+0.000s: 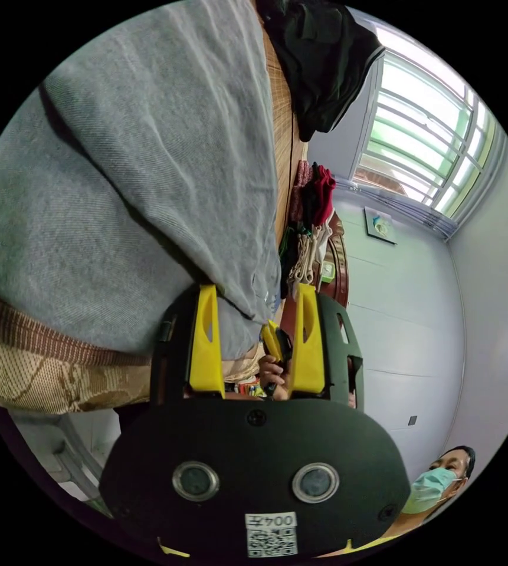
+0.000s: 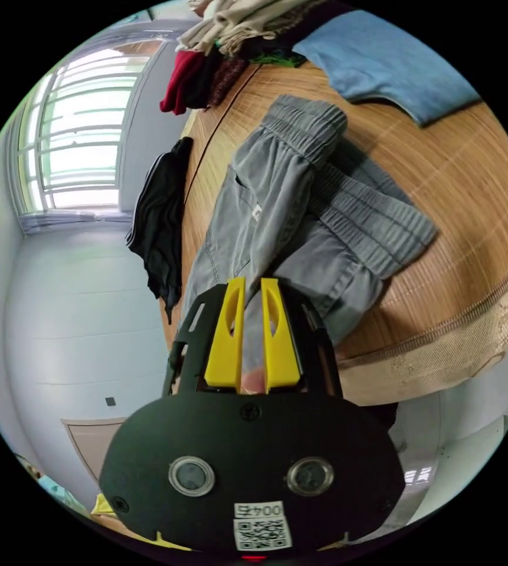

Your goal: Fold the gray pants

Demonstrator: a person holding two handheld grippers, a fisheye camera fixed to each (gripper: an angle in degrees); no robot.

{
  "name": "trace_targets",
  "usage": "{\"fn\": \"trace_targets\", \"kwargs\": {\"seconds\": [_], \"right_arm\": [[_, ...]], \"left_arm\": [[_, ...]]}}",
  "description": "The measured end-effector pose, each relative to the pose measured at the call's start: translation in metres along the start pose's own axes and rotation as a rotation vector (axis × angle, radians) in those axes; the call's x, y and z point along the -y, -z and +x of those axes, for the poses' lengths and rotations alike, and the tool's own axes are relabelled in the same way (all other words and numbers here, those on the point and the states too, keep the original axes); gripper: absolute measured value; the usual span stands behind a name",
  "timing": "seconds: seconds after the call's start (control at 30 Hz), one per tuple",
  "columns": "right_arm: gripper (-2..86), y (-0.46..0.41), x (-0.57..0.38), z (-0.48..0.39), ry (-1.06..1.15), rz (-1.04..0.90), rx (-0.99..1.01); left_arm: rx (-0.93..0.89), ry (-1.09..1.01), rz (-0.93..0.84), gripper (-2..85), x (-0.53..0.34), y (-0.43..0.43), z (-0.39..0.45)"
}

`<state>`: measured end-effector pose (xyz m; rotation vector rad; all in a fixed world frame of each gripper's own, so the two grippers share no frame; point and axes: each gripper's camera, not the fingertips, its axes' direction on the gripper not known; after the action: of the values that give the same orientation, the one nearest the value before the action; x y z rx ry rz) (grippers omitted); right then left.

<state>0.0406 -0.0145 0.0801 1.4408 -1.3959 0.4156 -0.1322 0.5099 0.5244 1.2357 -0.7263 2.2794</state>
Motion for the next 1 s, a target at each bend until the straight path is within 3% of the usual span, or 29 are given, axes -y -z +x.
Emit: {"fn": "trace_targets", "kwargs": {"seconds": [0.17,0.3,0.6,0.73,1.0], "right_arm": [[6.9,0.026,-0.013,0.06,-0.138,0.063,0.127],[8.5,0.047,-0.01,0.048,-0.075,0.159,0.216],[13.4,0.02,0.049,0.018,-0.092,0.182,0.099],[10.1,0.011,0.062,0.017,-0.141,0.214,0.094],[4.5,0.016,0.063,-0.053,-0.044,0.17,-0.088]], "left_arm": [[0.001,0.025,0.025,17.4,0.0,0.001,-0.005],[-0.023,0.033,0.034,17.0,-0.001,0.001,-0.007],[-0.033,0.036,0.065,16.9,-0.004,0.002,-0.001],[-0.039,0.049,0.071,15.9,-0.001,-0.001,0.0],[0.014,0.075,0.14,3.5,-0.004,0.006,0.014]]}}
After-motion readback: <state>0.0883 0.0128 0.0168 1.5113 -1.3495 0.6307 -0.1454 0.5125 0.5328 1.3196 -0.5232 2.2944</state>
